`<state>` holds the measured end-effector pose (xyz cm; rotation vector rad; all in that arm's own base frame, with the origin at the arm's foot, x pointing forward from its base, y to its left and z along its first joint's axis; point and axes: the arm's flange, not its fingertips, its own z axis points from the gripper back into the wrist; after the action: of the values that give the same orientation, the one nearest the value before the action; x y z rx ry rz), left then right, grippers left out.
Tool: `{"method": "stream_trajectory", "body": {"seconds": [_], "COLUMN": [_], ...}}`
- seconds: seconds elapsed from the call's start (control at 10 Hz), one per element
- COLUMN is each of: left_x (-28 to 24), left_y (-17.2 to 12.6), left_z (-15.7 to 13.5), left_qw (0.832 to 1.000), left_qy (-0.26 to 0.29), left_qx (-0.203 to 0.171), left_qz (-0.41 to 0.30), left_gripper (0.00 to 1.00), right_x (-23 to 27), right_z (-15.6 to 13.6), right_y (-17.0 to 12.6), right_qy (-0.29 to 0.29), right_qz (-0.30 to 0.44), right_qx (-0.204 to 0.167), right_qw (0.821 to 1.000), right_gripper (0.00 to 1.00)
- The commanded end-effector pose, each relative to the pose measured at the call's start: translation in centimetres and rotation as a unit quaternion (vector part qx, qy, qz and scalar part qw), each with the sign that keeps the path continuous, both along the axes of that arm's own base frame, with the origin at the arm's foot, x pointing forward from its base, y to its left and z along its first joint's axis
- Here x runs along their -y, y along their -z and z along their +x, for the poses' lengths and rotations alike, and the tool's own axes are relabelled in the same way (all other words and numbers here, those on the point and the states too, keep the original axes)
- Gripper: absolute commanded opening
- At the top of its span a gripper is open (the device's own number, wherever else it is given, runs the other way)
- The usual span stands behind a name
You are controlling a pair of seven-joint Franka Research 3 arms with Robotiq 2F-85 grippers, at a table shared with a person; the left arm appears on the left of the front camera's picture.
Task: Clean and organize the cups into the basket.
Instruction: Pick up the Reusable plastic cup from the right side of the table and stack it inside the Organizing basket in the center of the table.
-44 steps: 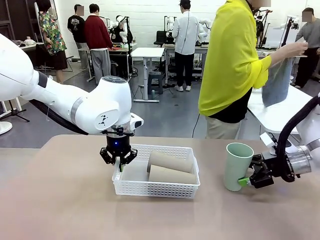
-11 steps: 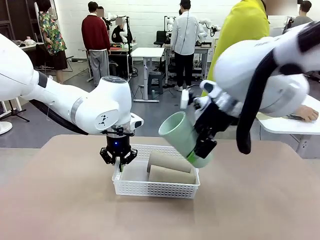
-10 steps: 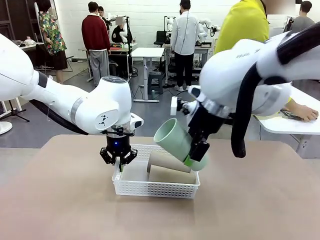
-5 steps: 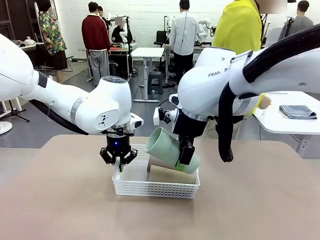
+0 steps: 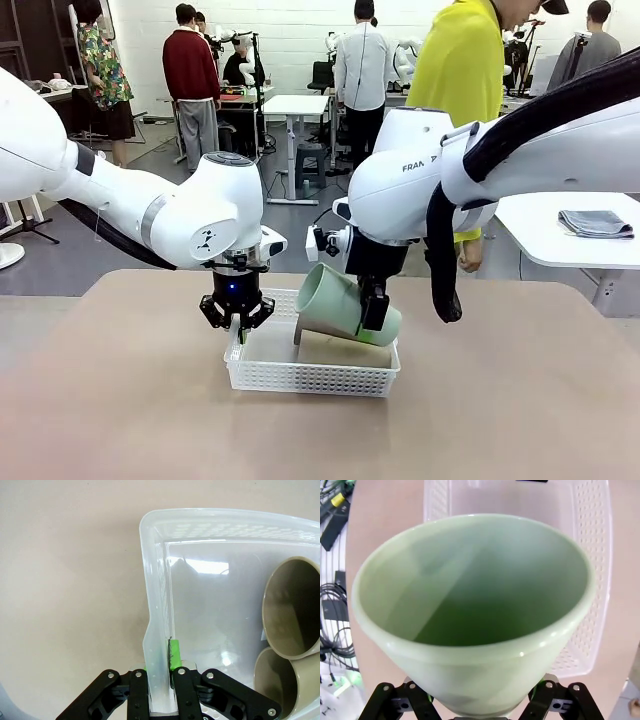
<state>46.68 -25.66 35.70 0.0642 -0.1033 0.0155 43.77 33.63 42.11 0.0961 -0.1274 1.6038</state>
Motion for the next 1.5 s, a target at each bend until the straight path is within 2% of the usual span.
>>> {"method": "stream_trajectory", "body": {"seconds": [0.0, 0.8, 0.9, 1.4], "left_x": [0.1, 0.1, 0.1, 0.1], "left_y": [-0.1, -0.1, -0.1, -0.1], "left_z": [0.0, 0.0, 0.0, 0.0], "left_qw": [1.000, 1.000, 1.000, 1.000], "left_qy": [0.000, 0.000, 0.000, 0.000], "left_qx": [0.001, 0.001, 0.001, 0.001], "left_qz": [0.000, 0.000, 0.000, 0.000], "left_gripper": [0.00, 0.00, 0.00, 0.00], "right_x": [-0.6, -0.7, -0.7, -0.6], "right_z": [1.2, 2.3, 2.3, 2.3], "right_y": [0.1, 3.0, 3.0, 2.8], "right_qy": [-0.010, -0.025, -0.022, -0.018], "right_qz": [-0.010, -0.013, -0.008, 0.007], "right_qx": [0.024, 0.011, 0.008, 0.005], "right_qw": [1.000, 1.000, 1.000, 1.000], "right_gripper": [0.81, 0.81, 1.00, 1.00]}}
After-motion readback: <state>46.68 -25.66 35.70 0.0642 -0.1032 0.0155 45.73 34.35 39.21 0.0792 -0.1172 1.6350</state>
